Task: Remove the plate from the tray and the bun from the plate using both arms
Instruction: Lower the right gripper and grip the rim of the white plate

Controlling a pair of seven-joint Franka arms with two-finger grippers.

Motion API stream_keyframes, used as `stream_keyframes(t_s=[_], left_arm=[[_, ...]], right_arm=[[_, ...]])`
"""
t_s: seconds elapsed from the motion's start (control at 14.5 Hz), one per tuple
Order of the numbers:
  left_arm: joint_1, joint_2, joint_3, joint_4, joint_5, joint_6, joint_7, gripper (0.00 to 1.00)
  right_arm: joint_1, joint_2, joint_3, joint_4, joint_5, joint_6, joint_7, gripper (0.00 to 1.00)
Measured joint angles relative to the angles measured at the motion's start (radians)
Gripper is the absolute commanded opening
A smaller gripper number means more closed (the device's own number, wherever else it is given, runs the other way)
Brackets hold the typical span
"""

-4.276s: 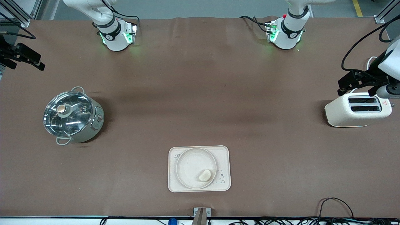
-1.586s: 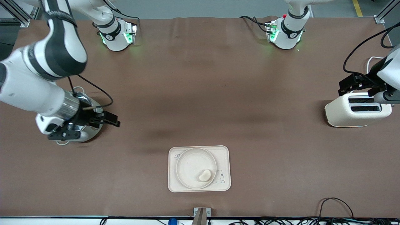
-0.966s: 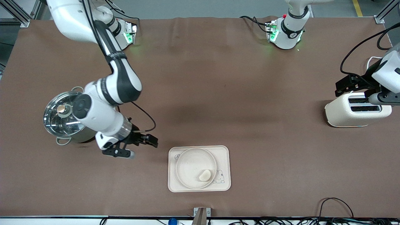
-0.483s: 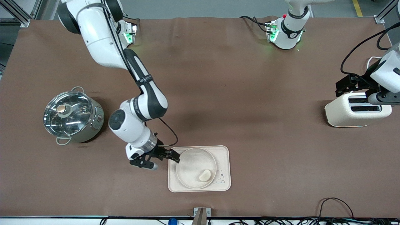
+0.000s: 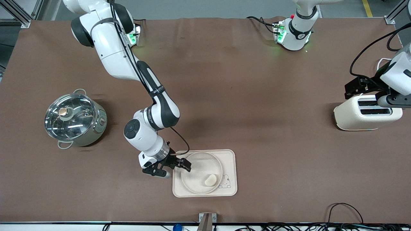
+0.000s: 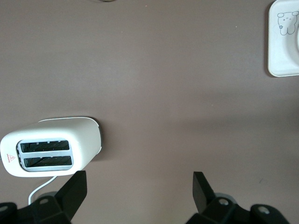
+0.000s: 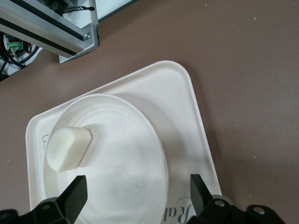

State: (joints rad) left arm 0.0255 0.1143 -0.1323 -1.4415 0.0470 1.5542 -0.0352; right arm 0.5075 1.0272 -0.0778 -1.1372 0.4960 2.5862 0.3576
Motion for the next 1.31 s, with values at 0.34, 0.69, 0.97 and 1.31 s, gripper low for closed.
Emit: stream_keyframes(t_s=[0.34, 0.69, 0.97, 1.31], left_arm=[[0.0, 0.0, 0.0, 0.0, 0.0, 0.0, 0.0, 1.0], [0.0, 0.0, 0.0, 0.0, 0.0, 0.0, 0.0, 1.0], [0.0, 0.0, 0.0, 0.0, 0.0, 0.0, 0.0, 1.0], [0.0, 0.0, 0.0, 0.0, 0.0, 0.0, 0.0, 1.0]], right_arm=[[0.0, 0.025, -0.001, 0.007, 0.0, 0.008, -0.029, 0.53], [0.0, 0.047, -0.002, 0.019, 0.0, 0.028, -0.041, 0.35], [0.0, 0.073, -0.002, 0.026, 0.0, 0.067, -0.049, 0.04], [-0.003, 0.077, -0.002, 0.052, 0.0, 0.072, -0.052, 0.01]])
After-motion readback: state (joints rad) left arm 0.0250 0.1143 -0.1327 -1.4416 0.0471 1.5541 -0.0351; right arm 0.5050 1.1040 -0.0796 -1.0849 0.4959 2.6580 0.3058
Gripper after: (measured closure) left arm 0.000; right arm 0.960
